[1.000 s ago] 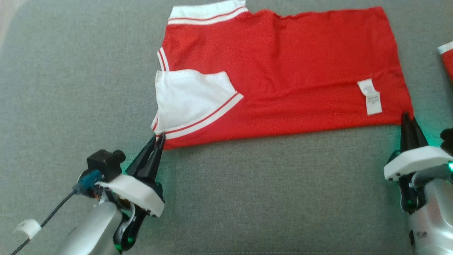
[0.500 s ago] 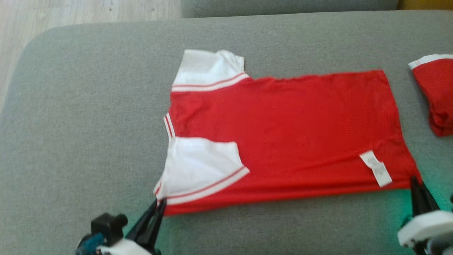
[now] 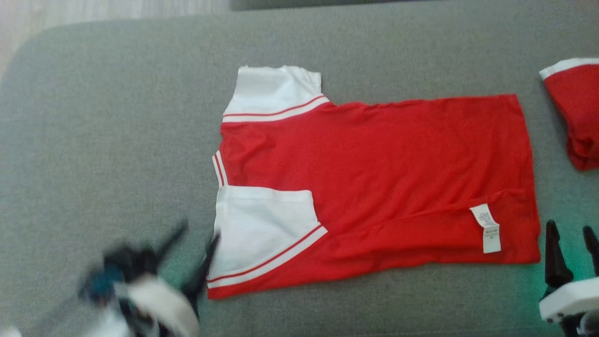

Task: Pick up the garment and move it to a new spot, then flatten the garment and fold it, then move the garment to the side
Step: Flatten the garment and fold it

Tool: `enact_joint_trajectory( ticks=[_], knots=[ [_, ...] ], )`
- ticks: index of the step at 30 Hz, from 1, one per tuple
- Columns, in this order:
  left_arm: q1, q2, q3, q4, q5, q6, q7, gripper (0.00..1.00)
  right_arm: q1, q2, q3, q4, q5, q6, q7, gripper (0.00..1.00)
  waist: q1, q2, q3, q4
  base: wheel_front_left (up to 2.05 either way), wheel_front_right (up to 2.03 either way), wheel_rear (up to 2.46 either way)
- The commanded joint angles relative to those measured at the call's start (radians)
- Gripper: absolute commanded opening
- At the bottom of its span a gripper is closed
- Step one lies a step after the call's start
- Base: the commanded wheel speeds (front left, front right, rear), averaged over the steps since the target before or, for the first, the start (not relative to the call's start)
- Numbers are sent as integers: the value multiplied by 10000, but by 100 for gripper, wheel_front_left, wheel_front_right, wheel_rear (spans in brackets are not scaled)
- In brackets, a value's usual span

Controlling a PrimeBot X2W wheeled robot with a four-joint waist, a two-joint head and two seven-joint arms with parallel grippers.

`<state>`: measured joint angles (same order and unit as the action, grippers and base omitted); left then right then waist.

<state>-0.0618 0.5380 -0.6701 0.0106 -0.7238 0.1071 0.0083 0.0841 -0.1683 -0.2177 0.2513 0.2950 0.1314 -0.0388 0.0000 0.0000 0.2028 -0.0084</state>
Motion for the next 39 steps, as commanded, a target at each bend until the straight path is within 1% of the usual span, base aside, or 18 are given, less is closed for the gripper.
enact_joint_trajectory(
  ticks=[1,3,7,9,12,15,18,21,22,24,30,35,39],
  knots=[
    [-1375,528,665,-486,168,-211,204,100,-263,-197,131,-472,-101,-7,33,100,0,0,303,-35,0,0,0],
    [-2529,801,773,-612,293,-616,704,100,-414,-227,188,-692,-144,-7,114,100,0,0,595,-59,0,0,0],
    [-5294,1004,786,-341,406,-1562,2154,100,-838,-305,391,-1038,-223,-7,271,100,0,0,1289,-222,0,0,0],
    [-6660,904,628,153,382,-1927,2956,100,-1107,-315,532,-1144,-252,-7,301,100,0,0,1631,-366,0,0,0],
    [-8403,625,277,1147,149,-2221,4110,100,-1484,-305,803,-1231,-258,-7,268,100,0,0,2099,-656,0,0,0],
    [-9709,396,-93,2245,-103,-2332,4926,100,-1793,-236,1099,-1201,-253,-7,197,100,0,0,2481,-971,0,0,0],
    [-10558,275,-506,3211,-319,-2366,5429,100,-1994,-150,1310,-1076,-235,-7,82,100,0,0,2741,-1247,0,0,0],
    [-11118,373,-1005,3864,-450,-2372,5553,100,-2111,-79,1462,-911,-227,-7,-46,100,0,0,2880,-1475,0,0,0],
    [-11353,474,-1258,4264,-589,-2374,5564,100,-2152,-57,1526,-814,-210,-7,-134,100,0,0,2938,-1593,0,0,0],
    [-11523,603,-1534,4587,-671,-2375,5552,100,-2160,-69,1560,-733,-162,-7,-226,100,0,0,2979,-1670,0,0,0],
    [-11695,857,-2192,5033,-1003,-2376,5641,100,-2137,-92,1529,-600,-117,-7,-384,100,0,0,3033,-1713,0,0,0],
    [-11788,1009,-2599,5108,-1410,-2376,5632,100,-2221,-81,1496,-578,-140,-7,-413,100,0,0,3114,-1685,0,0,0],
    [-12069,1092,-2867,5011,-1445,-2377,5260,100,-2346,-63,1546,-603,-139,-7,-446,100,0,0,3283,-1704,0,0,0]
  ],
)
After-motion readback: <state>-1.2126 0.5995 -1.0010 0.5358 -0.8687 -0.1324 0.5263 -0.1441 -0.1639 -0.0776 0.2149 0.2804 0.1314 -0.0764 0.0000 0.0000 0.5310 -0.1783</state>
